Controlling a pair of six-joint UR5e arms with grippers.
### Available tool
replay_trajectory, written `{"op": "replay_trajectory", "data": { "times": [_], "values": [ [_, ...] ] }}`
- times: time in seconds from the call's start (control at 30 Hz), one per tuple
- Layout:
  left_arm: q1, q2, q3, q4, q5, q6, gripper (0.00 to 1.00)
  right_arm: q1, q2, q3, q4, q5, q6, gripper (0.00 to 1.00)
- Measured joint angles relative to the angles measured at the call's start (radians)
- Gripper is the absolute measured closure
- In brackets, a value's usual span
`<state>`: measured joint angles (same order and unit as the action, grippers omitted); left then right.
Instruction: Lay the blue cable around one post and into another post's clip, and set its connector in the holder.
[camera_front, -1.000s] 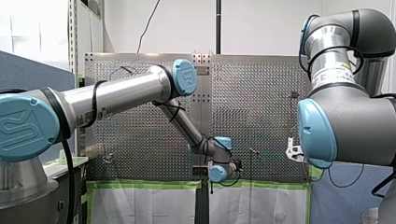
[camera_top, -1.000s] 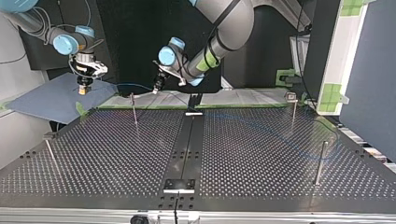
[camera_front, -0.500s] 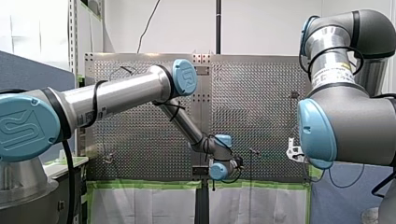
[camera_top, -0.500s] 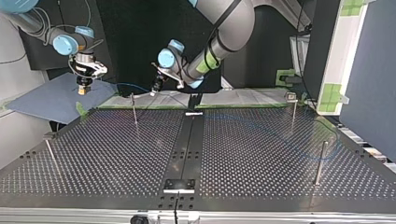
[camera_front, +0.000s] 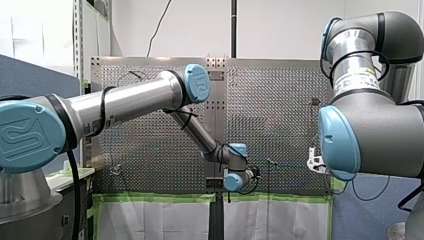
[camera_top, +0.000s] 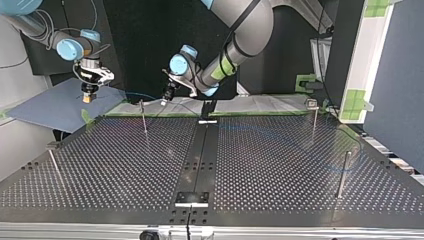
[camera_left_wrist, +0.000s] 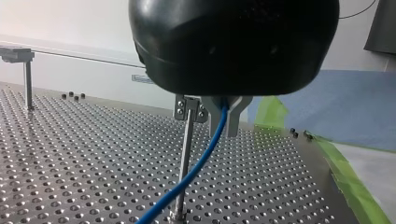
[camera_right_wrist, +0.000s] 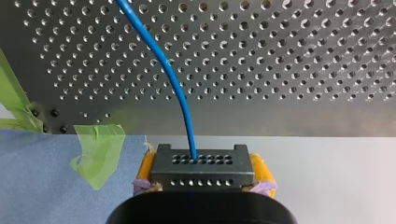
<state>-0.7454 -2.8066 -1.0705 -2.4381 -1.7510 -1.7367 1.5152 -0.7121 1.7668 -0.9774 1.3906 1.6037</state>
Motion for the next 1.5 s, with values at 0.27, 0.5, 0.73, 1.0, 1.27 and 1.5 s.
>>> {"op": "replay_trajectory", "data": {
  "times": [0.27, 0.5, 0.73, 1.0, 1.27, 1.5],
  "values": [
    [0.006, -0.001, 0.003, 0.0, 0.001, -0.001, 0.99, 0.0, 0.025, -0.024, 0.023, 0.003, 0.003, 1.0],
    [0.01, -0.009, 0.021, -0.014, 0.007, -0.001, 0.99, 0.003, 0.048, -0.052, 0.069, 0.004, -0.014, 1.0],
    [0.01, -0.016, 0.041, -0.027, 0.01, -0.001, 0.99, 0.004, 0.05, -0.063, 0.078, 0.003, -0.016, 1.0],
    [0.013, -0.027, 0.067, -0.047, 0.008, -0.001, 0.99, 0.004, 0.051, -0.082, 0.088, 0.004, -0.016, 1.0],
    [0.025, -0.028, 0.081, -0.056, 0.006, -0.002, 0.99, 0.004, 0.052, -0.09, 0.088, 0.005, -0.016, 1.0],
    [0.037, -0.029, 0.085, -0.064, 0.004, -0.003, 0.99, 0.004, 0.053, -0.093, 0.087, 0.005, -0.016, 1.0]
  ]
}}
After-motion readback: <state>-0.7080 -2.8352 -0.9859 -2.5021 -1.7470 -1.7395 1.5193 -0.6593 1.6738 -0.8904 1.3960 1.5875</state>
